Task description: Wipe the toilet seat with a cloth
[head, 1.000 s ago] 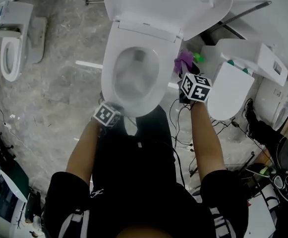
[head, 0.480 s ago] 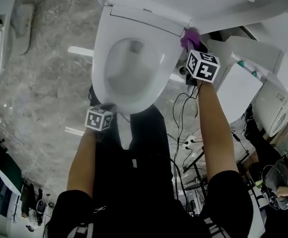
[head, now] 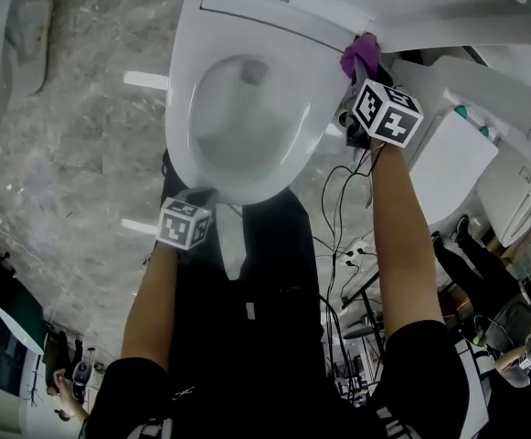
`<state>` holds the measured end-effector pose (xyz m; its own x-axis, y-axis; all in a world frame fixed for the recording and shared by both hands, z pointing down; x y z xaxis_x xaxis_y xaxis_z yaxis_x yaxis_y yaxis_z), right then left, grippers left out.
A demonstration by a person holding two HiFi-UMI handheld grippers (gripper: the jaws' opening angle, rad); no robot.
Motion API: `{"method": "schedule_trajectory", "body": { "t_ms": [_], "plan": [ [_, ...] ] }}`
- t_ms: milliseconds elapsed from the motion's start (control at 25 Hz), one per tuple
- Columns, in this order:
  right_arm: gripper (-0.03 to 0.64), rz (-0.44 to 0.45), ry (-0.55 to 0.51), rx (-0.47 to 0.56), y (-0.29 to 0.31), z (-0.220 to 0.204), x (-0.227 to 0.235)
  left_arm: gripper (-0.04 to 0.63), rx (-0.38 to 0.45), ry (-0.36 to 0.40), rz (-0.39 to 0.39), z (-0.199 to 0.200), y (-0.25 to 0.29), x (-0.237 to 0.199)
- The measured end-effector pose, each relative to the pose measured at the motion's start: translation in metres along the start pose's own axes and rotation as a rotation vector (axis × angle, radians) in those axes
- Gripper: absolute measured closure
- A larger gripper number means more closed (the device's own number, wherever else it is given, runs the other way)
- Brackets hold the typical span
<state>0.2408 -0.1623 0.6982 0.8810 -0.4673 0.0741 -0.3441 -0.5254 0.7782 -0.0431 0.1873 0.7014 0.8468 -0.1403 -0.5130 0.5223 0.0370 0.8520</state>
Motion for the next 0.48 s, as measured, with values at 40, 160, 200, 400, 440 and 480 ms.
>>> {"method": "schedule_trajectory", "body": {
  "t_ms": [40,160,200,400,440,480],
  "plan": [
    [0.538,-0.001,0.001,0.009,0.000,-0.001,-0.002,0.586,0.005,0.006,-0.008,0.001,-0.001,0.002],
    [0.538,-0.010,0.007,0.024,-0.001,-0.004,-0.006,0.586,0.026,0.032,-0.021,0.009,-0.004,0.007],
    [0.538,-0.016,0.007,0.026,-0.001,-0.005,-0.009,0.586,0.038,0.042,-0.024,0.013,-0.007,0.008],
    [0.538,-0.046,-0.063,0.038,-0.002,-0.005,-0.029,0.586,0.100,0.081,-0.043,0.030,-0.018,0.009],
    [0.538,-0.050,-0.080,0.040,-0.001,-0.005,-0.032,0.586,0.105,0.085,-0.045,0.033,-0.020,0.008],
    [0.538,-0.051,-0.097,0.040,0.000,-0.005,-0.037,0.586,0.107,0.088,-0.045,0.035,-0.021,0.006]
  ]
}}
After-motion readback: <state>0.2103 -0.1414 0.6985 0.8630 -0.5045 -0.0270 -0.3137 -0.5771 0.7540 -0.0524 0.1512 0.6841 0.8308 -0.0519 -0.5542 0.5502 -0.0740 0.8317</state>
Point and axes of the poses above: the fingertips, and each gripper's own axes: y forward along the fingers, x to its right, z out of its top, the point moved 10 cm from there along -y, backward along the fingers, and after that the axes turned 10 degrees about -y, right-handed, at the moved point
